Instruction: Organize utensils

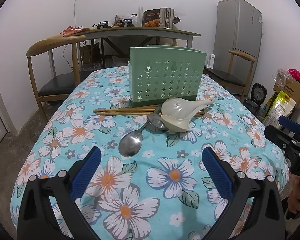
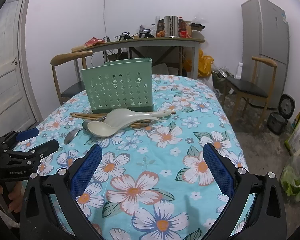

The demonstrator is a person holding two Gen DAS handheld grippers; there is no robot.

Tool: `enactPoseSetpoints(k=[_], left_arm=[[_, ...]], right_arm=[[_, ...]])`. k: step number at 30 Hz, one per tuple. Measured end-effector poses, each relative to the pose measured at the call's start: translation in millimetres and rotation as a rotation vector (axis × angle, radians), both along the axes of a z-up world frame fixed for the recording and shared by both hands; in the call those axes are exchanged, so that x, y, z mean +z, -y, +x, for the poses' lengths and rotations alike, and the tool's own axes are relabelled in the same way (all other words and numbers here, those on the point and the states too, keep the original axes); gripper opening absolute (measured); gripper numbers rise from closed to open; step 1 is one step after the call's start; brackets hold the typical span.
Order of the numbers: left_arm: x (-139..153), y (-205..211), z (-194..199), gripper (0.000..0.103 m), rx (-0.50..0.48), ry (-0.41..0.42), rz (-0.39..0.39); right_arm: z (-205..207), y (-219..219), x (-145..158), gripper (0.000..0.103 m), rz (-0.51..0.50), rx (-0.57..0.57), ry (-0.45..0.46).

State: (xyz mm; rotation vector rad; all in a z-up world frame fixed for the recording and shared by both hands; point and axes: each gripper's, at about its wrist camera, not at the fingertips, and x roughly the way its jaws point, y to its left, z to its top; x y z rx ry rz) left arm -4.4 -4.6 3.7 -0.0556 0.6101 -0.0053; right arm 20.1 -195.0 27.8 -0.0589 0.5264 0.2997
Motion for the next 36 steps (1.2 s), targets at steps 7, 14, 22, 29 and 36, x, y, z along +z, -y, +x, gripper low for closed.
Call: enactPoseSetpoints(k=[7, 14, 22, 29, 36], left_arm=[[0.5, -0.9, -0.6, 0.099, 0.006, 0.005, 0.001], [1.6, -3.1, -0.6, 0.099, 0.005, 0.007, 0.001], [1.5, -3.6, -0.2, 0.099, 0.005, 0.005, 0.001], [3.3, 0.2, -2.4, 0.099, 0.003, 0.023, 0.033], [1.6, 2.5, -2.0, 0.099, -0.01, 0.012, 0.029]], right_arm=[[1.0, 0.4, -0.3, 0.097, 0.002, -0.005, -0.004], [2.3, 0.4, -0.4, 0.097, 0.001, -0.005, -0.001], [2.8, 0.5, -0.5, 0.097, 0.001, -0.006, 0.0], [2.8, -0.2, -1.0, 0.097, 0.001, -0.008, 0.0], [0.6, -1.7, -0.3, 0.097, -0.005, -0.005, 0.003]])
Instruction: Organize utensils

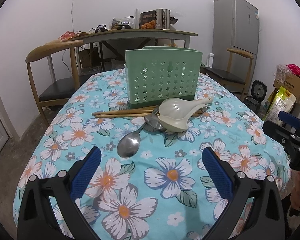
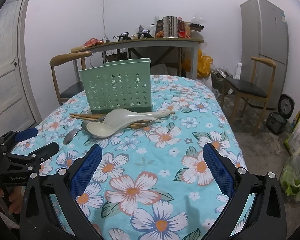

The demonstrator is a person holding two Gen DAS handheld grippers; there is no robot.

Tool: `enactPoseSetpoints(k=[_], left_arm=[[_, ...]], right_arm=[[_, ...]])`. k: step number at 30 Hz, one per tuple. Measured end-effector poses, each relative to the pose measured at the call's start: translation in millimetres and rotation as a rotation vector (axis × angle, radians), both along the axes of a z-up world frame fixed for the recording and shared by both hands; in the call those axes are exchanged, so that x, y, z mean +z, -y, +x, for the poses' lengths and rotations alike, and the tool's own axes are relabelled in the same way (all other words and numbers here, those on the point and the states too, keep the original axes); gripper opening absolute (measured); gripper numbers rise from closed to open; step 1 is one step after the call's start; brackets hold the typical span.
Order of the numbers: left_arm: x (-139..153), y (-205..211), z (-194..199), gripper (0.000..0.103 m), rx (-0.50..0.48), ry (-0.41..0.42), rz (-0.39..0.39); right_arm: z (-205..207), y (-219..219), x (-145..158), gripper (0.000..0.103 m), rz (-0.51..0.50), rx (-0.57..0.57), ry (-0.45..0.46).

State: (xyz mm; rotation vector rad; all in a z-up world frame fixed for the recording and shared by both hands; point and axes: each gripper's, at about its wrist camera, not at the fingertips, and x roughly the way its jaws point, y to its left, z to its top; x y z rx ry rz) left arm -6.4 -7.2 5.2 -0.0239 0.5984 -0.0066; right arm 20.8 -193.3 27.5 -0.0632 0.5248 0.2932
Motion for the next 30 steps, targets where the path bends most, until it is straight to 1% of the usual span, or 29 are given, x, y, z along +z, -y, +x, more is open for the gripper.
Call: enactPoseSetpoints(k=[5, 30], left_arm=[[-0.1, -2.9, 0.8, 0.099, 0.008, -0.003, -0.01], [0.0, -1.7, 1.1, 0.099, 0.004, -0.005, -0.008]], right_arm=[[-0.1, -0.1, 0.0, 0.097, 0.0, 0.0, 0.0], [-1.1, 0.0, 0.8, 0.097, 0.002, -0.002, 0.001]])
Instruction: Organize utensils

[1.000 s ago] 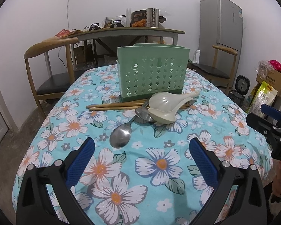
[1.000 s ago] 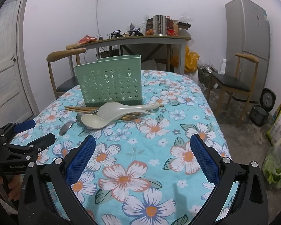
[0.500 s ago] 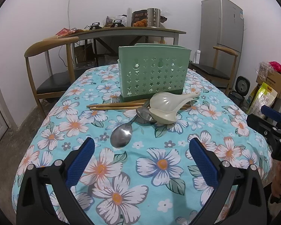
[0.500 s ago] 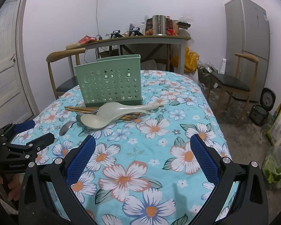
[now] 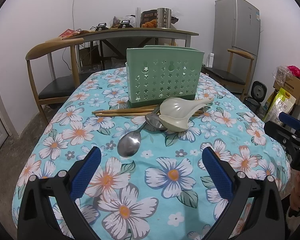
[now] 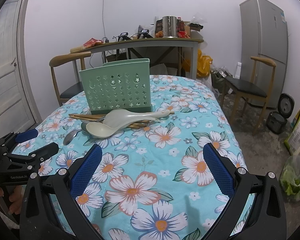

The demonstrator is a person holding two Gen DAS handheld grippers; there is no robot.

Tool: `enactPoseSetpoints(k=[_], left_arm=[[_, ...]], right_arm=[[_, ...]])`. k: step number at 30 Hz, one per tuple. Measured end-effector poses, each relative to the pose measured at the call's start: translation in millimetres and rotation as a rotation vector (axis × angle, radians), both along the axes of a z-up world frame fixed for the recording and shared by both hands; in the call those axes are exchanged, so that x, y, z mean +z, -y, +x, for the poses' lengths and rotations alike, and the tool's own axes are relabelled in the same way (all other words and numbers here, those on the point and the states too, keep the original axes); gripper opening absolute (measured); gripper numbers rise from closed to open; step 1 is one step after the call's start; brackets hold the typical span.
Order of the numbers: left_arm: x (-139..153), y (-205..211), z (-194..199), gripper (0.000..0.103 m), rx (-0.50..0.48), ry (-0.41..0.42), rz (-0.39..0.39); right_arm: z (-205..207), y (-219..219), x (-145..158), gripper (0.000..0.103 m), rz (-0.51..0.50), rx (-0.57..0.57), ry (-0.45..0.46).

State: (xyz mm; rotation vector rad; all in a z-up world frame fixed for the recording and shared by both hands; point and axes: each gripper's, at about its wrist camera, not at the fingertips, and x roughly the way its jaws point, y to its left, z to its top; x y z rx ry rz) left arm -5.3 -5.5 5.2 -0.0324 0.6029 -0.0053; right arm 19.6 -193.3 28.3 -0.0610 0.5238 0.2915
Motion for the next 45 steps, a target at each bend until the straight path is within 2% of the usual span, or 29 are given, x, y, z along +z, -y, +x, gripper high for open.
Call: enactPoseSetpoints(k=[45], left_arm=[[1.4, 2.1, -2.1, 0.099, -0.007, -0.001, -0.017]], right_arm=[[-0.5, -3.2, -2.0, 0.097, -0.005, 0.006, -0.002]])
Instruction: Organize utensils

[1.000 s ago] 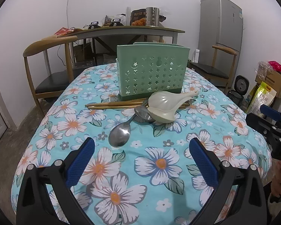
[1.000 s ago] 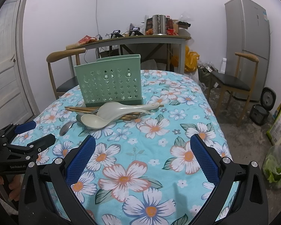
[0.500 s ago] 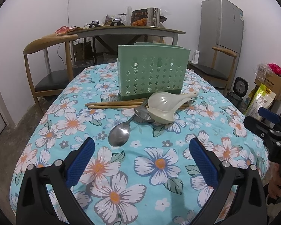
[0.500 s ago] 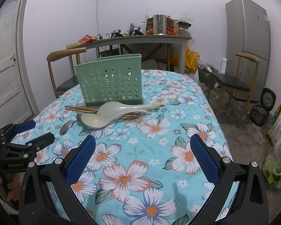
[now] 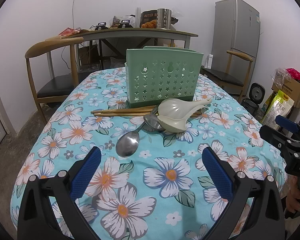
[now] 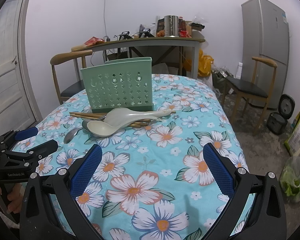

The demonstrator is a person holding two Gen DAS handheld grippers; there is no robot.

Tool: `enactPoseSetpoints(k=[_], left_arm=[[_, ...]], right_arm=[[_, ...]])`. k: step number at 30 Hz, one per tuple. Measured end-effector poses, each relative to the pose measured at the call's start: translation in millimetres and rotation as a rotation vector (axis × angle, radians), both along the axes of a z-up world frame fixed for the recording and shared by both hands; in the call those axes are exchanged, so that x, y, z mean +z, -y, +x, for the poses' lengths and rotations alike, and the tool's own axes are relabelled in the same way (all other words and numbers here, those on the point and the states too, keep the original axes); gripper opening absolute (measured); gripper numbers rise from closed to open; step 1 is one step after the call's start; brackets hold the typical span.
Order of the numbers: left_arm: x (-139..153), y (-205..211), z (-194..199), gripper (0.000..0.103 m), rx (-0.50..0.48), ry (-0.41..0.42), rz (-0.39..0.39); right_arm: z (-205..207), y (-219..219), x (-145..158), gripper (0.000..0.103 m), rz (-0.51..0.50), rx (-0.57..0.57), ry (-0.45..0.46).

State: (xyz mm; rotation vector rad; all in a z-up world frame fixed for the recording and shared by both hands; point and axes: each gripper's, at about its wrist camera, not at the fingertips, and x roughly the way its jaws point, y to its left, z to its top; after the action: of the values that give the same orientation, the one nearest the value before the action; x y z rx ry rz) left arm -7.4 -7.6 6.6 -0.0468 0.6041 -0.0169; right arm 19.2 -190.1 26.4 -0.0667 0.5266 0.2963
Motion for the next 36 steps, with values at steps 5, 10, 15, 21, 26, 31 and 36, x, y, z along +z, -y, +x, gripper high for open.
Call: enactPoseSetpoints(k=[5, 10, 15, 21, 26, 31, 36], left_arm=[[0.5, 0.3, 0.2, 0.099, 0.001, 0.004, 0.0], [0.6, -0.8, 0.4, 0.099, 0.004, 0.007, -0.002], [0.8, -0.7, 0.9, 0.099, 0.003, 0.007, -0.001], [0.6, -0.8, 1.3, 0.099, 0.004, 0.005, -0.002], [0.8, -0.8, 1.4, 0.099, 0.002, 0.005, -0.002], [0.6, -1.4, 0.9, 0.099, 0.002, 0.005, -0.003], [-0.7, -2.2, -0.5, 0.099, 0.001, -0.002, -0.004]], right_arm=[[-0.5, 0.0, 0.3, 0.097, 0.0, 0.0, 0.0], [-0.3, 0.2, 0.2, 0.097, -0.001, 0.0, 0.0], [-0.7, 0.1, 0.4, 0.097, -0.001, 0.0, -0.001], [-0.2, 0.2, 0.3, 0.097, 0.001, -0.001, -0.001], [-0.6, -0.1, 0.5, 0.097, -0.001, 0.001, 0.0], [1.0, 1.5, 0.4, 0.097, 0.005, 0.002, -0.003], [1.1, 0.8, 0.3, 0.097, 0.002, 0.01, -0.005]])
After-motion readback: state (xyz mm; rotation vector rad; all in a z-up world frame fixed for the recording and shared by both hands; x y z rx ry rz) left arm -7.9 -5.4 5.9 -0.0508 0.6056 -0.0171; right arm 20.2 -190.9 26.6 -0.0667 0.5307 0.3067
